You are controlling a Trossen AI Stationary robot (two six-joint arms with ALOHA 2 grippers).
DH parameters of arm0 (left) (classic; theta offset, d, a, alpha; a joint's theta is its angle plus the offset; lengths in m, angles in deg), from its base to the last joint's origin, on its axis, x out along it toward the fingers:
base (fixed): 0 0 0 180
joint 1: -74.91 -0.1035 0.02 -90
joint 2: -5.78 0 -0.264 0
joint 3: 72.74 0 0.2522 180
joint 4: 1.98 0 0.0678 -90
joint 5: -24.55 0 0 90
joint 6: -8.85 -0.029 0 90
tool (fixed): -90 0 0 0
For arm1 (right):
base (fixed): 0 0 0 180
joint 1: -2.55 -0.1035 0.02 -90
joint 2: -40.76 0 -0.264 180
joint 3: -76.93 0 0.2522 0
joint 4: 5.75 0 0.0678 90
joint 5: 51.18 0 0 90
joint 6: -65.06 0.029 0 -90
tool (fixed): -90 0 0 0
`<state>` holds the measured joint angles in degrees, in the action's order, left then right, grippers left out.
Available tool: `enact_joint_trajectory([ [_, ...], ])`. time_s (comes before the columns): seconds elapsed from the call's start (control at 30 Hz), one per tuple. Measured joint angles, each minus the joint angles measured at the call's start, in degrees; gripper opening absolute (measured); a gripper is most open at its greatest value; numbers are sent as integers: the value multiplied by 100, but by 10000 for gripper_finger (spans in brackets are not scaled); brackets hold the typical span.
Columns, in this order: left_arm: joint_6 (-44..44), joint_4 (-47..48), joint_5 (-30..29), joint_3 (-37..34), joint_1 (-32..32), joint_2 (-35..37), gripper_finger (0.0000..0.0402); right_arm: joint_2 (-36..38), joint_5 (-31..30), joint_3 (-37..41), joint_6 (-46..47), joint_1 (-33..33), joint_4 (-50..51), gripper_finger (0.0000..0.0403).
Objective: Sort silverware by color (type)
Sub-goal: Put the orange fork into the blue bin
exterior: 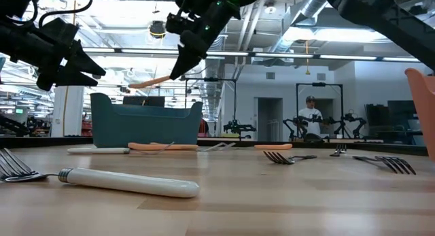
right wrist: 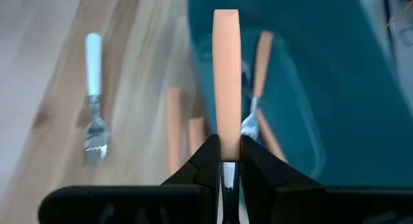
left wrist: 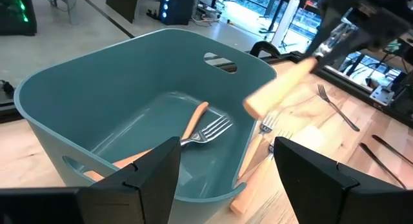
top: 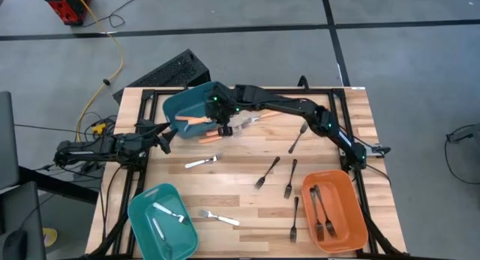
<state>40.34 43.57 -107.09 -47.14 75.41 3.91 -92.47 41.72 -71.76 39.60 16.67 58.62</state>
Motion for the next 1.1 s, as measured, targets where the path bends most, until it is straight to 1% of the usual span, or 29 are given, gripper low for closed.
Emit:
enact_joint_trajectory([
  [0.13,-20,2,-125,0,-2,0,235,-2,32,0,-53,141,-561,65],
  [0.33,-22,2,-156,0,-2,0,235,-2,408,110,-58,377,-1252,65],
  [0.4,-42,2,-156,0,-2,0,235,-9,586,140,-80,446,-1252,65],
  [0.53,-67,2,-156,0,-1,0,235,-37,1236,146,-444,594,-1196,65],
  [0.6,-68,10,-155,0,-2,0,235,-137,1309,133,-530,628,-1465,65],
  [0.67,-68,26,-156,0,0,0,235,-207,1400,153,-548,689,-1462,65],
  [0.73,-70,47,-166,0,-1,0,235,-391,1534,138,-589,716,-1794,65],
  [0.8,-68,59,-176,0,-2,0,235,-444,1666,152,-572,748,-1739,65],
  [0.87,-70,59,-197,0,-2,0,235,-628,1679,131,-563,736,-2024,65],
  [0.97,-73,62,-226,0,-2,0,235,-703,1801,160,-464,753,-1884,65],
  [1.1,-86,71,-235,0,-2,0,235,-668,1803,138,-463,745,-2017,65],
])
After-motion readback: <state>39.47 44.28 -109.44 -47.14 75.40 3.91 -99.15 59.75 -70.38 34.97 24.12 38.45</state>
